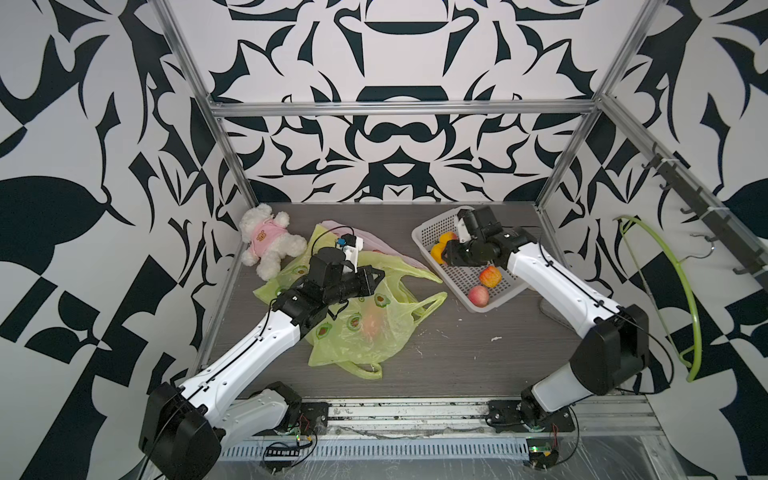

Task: Place the peach into a plastic bag & tie a knot
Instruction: Place the peach in the plastic bag.

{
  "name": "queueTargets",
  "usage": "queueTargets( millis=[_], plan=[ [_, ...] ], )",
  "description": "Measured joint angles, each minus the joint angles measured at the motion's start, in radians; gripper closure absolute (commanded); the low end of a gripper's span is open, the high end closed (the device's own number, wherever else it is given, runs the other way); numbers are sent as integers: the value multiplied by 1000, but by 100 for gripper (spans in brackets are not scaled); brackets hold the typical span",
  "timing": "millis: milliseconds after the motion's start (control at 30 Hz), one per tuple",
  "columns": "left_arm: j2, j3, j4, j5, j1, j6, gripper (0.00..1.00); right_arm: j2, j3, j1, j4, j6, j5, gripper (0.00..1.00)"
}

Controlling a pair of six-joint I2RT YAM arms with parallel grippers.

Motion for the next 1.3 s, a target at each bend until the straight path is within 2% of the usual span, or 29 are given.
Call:
queueTargets(
  millis=[200,233,267,333,367,500,667,900,967,1133,1233,1300],
  plan=[
    [0,0,1,0,0,-5,100,71,-12,198,13,84,-116,67],
    [0,0,2,0,0,-8,100,98,-11,220,26,102,-140,64],
    [-2,0,3,0,0,-12,100,126,-11,237,43,122,-172,56],
    [-8,-5,11,0,0,-18,100,190,-20,259,125,184,-272,33],
    [-12,-8,15,0,0,-21,100,214,-35,263,189,220,-326,28],
    [-41,-28,23,-4,0,-29,100,273,-100,259,397,362,-490,23],
    [-57,-36,24,-8,0,-33,100,254,-104,246,449,396,-559,22],
    [-56,-36,28,-8,1,-34,100,106,-117,191,354,352,-525,23],
    [-56,-36,34,-10,1,-34,100,66,-121,171,326,335,-510,29],
    [-60,-47,44,-20,2,-37,100,69,-121,146,278,310,-486,56],
    [-69,-65,46,-28,2,-41,100,116,-121,152,260,301,-478,57],
    [-74,-73,43,-31,3,-43,100,128,-122,153,241,297,-465,52]
  ],
)
